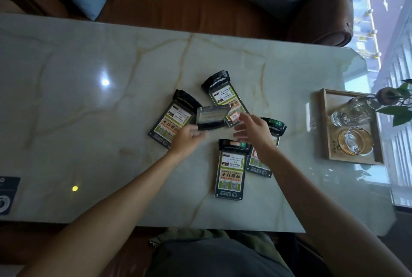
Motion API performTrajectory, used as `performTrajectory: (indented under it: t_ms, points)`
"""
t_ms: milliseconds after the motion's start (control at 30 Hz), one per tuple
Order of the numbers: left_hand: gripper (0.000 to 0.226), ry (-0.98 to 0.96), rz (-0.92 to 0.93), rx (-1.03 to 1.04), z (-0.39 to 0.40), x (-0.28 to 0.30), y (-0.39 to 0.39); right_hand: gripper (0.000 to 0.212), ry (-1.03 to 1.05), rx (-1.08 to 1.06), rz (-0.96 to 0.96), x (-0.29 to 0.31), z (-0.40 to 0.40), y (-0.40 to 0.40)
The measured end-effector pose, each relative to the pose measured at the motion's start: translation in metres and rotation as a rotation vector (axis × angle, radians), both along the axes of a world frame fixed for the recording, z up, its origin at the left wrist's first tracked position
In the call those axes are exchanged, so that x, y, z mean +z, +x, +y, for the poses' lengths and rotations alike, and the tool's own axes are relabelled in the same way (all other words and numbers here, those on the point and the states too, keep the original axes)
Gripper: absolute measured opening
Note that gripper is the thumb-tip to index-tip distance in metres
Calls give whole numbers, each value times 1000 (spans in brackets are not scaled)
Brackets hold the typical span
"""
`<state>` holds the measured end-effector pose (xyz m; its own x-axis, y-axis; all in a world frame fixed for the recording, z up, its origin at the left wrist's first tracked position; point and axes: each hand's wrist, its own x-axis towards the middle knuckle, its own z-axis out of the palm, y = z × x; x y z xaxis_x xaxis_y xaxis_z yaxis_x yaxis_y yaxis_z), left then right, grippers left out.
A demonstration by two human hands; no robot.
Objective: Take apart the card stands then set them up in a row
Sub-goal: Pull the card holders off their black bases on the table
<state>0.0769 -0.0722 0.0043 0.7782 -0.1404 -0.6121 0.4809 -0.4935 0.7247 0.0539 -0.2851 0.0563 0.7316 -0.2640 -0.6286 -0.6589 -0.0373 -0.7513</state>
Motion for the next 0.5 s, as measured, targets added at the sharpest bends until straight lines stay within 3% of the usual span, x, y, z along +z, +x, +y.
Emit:
performTrajectory:
  t_ms: [167,300,367,467,500]
  points:
    - [70,97,233,-71,-21,-29,-49,20,-143,53,130,-36,-13,-73]
    - [69,158,260,-123,-40,-39,-79,15,-176,84,255,-61,-14,-117]
    - [62,206,236,-123,-46,-45,-88,16,-139,43,308,-71,-13,-129]
    - [31,277,200,-147,-51,-48,-99,36,-75,5,380,-86,-6,-139]
    - [33,281,200,-162,-54,-46,-101,37,-66,9,375,-89,-4,-140]
